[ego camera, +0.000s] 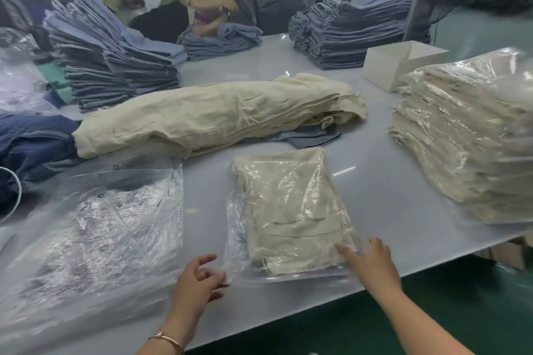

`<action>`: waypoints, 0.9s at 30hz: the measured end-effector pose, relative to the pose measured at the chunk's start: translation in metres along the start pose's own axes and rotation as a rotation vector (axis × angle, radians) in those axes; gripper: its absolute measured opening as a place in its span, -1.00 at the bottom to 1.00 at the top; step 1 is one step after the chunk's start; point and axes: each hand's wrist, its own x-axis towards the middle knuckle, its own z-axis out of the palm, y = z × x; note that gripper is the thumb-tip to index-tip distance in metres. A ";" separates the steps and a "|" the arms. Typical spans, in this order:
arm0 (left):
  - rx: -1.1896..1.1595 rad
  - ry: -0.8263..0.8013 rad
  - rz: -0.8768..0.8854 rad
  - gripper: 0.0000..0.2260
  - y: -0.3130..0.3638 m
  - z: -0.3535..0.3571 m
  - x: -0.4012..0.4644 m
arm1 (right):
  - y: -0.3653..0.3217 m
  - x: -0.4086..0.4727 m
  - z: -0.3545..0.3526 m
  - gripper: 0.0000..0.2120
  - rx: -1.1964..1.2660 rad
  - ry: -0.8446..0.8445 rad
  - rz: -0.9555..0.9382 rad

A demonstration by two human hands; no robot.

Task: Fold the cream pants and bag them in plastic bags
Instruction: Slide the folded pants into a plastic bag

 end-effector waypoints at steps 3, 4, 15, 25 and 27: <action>0.021 0.000 0.005 -0.76 0.004 -0.007 0.007 | -0.013 0.015 0.016 -0.56 -0.030 -0.013 -0.080; 0.030 0.005 0.012 -0.76 0.006 -0.008 0.011 | -0.017 0.022 0.019 -0.64 0.012 0.006 -0.108; -0.101 -0.041 -0.182 -0.87 0.012 -0.012 0.024 | -0.022 0.047 0.009 -0.63 0.398 0.240 -0.023; -0.101 -0.141 -0.249 -0.93 -0.003 -0.012 -0.001 | -0.059 -0.100 0.086 -0.95 0.518 -0.168 -0.087; -0.107 -0.151 -0.245 -0.93 -0.001 -0.014 -0.004 | -0.078 -0.118 0.112 -0.89 0.599 -0.524 0.096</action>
